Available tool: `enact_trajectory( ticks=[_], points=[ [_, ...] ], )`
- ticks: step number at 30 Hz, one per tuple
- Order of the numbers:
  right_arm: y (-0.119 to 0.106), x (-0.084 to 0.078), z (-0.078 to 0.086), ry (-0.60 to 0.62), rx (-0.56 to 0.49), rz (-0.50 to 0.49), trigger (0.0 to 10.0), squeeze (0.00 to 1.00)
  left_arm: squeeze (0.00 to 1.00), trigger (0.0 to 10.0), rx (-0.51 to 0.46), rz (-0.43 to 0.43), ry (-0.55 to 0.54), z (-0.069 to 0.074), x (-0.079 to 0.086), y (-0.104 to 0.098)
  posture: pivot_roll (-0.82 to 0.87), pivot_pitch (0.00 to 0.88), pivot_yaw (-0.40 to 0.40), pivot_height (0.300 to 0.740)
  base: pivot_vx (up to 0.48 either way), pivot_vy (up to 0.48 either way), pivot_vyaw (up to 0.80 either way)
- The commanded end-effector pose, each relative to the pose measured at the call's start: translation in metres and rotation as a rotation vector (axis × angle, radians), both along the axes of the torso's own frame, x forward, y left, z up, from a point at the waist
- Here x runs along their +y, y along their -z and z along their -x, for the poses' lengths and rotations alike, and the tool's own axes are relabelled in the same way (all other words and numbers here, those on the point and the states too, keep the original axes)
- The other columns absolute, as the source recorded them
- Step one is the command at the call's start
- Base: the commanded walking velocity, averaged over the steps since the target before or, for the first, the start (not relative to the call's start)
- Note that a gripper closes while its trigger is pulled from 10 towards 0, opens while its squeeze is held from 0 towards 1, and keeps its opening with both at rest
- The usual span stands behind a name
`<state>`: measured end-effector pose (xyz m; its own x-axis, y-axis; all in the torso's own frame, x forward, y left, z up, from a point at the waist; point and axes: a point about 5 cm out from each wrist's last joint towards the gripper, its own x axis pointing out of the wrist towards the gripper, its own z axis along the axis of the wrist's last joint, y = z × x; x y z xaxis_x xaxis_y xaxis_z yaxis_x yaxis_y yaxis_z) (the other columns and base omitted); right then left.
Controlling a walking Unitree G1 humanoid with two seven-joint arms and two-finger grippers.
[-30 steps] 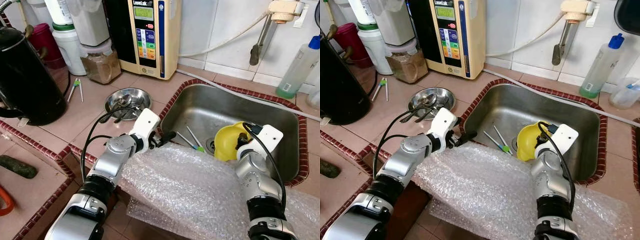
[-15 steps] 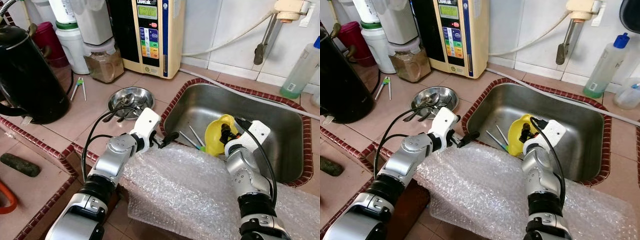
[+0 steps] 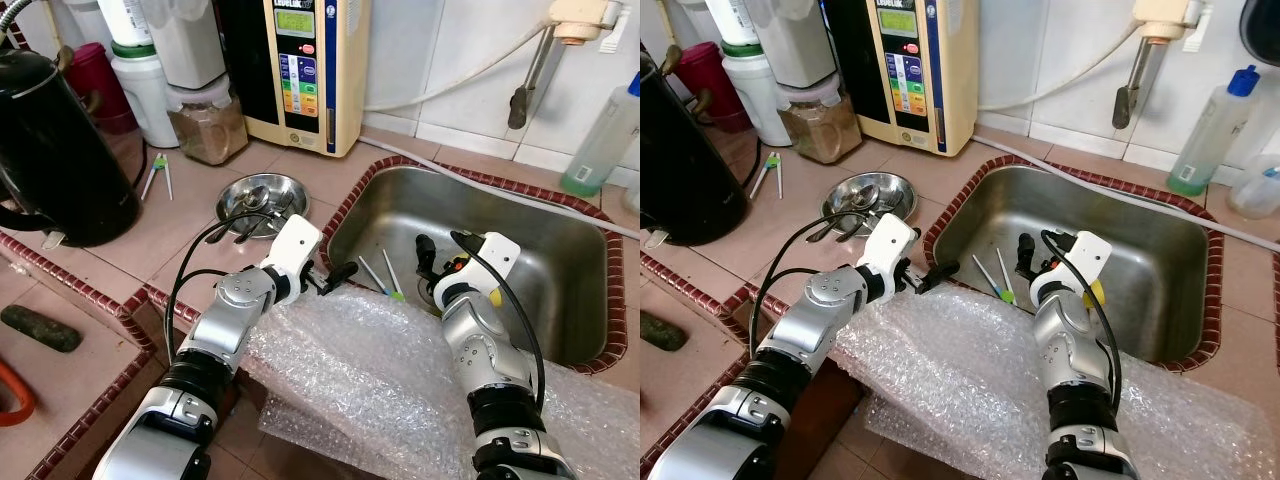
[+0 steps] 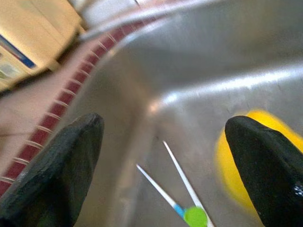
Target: Kitchen organization
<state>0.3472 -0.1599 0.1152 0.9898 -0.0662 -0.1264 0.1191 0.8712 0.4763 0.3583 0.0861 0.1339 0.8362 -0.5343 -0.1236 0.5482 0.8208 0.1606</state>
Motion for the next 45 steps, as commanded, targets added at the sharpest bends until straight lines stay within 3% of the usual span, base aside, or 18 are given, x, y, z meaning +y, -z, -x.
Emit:
enact_trajectory(
  ticks=[1,9,17,23,27,28,29,30,34,35,36,38,40,41,42,43,44,45],
  points=[
    [-0.009,0.007,0.002,-0.059,-0.059,0.036,10.0,1.00,1.00,10.0,-0.127,0.072,-0.170,-0.010,0.023,-0.023,-0.03,0.018,0.038,0.740,0.000,0.000,0.00],
    [-0.017,0.037,0.017,-0.217,-0.148,0.141,10.0,1.00,1.00,10.0,-0.269,0.104,-0.482,-0.004,0.067,-0.030,-0.03,0.020,0.034,0.740,0.000,0.000,0.00],
    [-0.014,0.045,0.028,-0.270,-0.148,0.176,10.0,1.00,1.00,10.0,-0.308,0.150,-0.708,0.011,0.102,-0.024,-0.03,0.022,0.028,0.740,0.000,0.000,0.00],
    [-0.019,0.050,0.032,-0.324,-0.181,0.224,10.0,1.00,1.00,10.0,-0.173,0.224,-0.741,0.017,0.102,-0.003,-0.02,0.022,0.021,0.740,0.000,0.000,0.00],
    [-0.040,0.072,0.045,-0.490,-0.320,0.295,10.0,1.00,1.00,10.0,-0.070,0.343,-0.690,0.015,0.087,0.005,-0.02,0.019,0.022,0.740,0.000,0.000,0.00],
    [-0.041,0.077,0.049,-0.537,-0.332,0.312,10.0,0.90,1.00,10.0,-0.057,0.351,-0.690,0.015,0.086,0.005,-0.03,0.018,0.024,0.740,0.000,0.000,0.00],
    [-0.041,0.077,0.049,-0.537,-0.332,0.312,10.0,0.90,1.00,10.0,-0.057,0.351,-0.690,0.015,0.086,0.005,-0.03,0.018,0.024,0.740,0.000,0.000,0.00],
    [-0.041,0.083,0.055,-0.588,-0.342,0.312,10.0,0.06,0.61,10.0,-0.019,0.374,-0.689,0.014,0.083,0.008,-0.03,0.016,0.027,0.740,0.000,0.000,0.00],
    [-0.040,0.085,0.059,-0.610,-0.338,0.311,10.0,0.00,0.53,10.0,0.012,0.385,-0.671,0.013,0.080,0.010,-0.03,0.015,0.030,0.740,0.000,0.000,0.00],
    [-0.039,0.085,0.060,-0.602,-0.333,0.317,10.0,0.00,0.14,10.0,0.028,0.404,-0.641,0.012,0.077,0.010,-0.04,0.014,0.034,0.740,0.000,0.000,0.00],
    [-0.039,0.084,0.061,-0.599,-0.331,0.324,10.0,0.00,0.00,10.0,0.035,0.409,-0.635,0.011,0.076,0.010,-0.04,0.014,0.034,0.740,0.000,0.000,0.00],
    [-0.038,0.083,0.063,-0.598,-0.328,0.332,10.0,0.00,0.00,8.4,0.062,0.443,-0.640,0.009,0.078,0.010,-0.04,0.013,0.038,0.740,0.000,0.000,0.00],
    [-0.038,0.083,0.064,-0.599,-0.326,0.332,10.0,0.00,0.00,8.4,0.074,0.462,-0.644,0.008,0.079,0.010,-0.04,0.013,0.038,0.740,0.000,0.000,0.00],
    [-0.038,0.083,0.064,-0.601,-0.326,0.337,10.0,0.00,0.00,6.8,0.075,0.476,-0.650,0.007,0.080,0.009,-0.05,0.012,0.039,0.740,0.000,0.000,0.00],
    [-0.038,0.083,0.065,-0.603,-0.325,0.341,10.0,0.00,0.00,6.8,0.076,0.485,-0.654,0.006,0.081,0.008,-0.05,0.012,0.039,0.740,0.000,0.000,0.00],
    [-0.038,0.083,0.066,-0.609,-0.323,0.349,10.0,0.00,0.00,4.1,0.079,0.509,-0.653,0.005,0.081,0.007,-0.05,0.012,0.039,0.740,0.000,0.000,0.00],
    [-0.037,0.083,0.066,-0.611,-0.321,0.353,10.0,0.00,0.00,2.6,0.085,0.529,-0.649,0.004,0.081,0.006,-0.05,0.012,0.039,0.740,0.000,0.000,0.00],
    [-0.037,0.083,0.066,-0.611,-0.320,0.354,10.0,0.00,0.00,2.6,0.087,0.533,-0.648,0.003,0.081,0.006,-0.05,0.012,0.039,0.740,0.000,0.000,0.00]
  ],
)
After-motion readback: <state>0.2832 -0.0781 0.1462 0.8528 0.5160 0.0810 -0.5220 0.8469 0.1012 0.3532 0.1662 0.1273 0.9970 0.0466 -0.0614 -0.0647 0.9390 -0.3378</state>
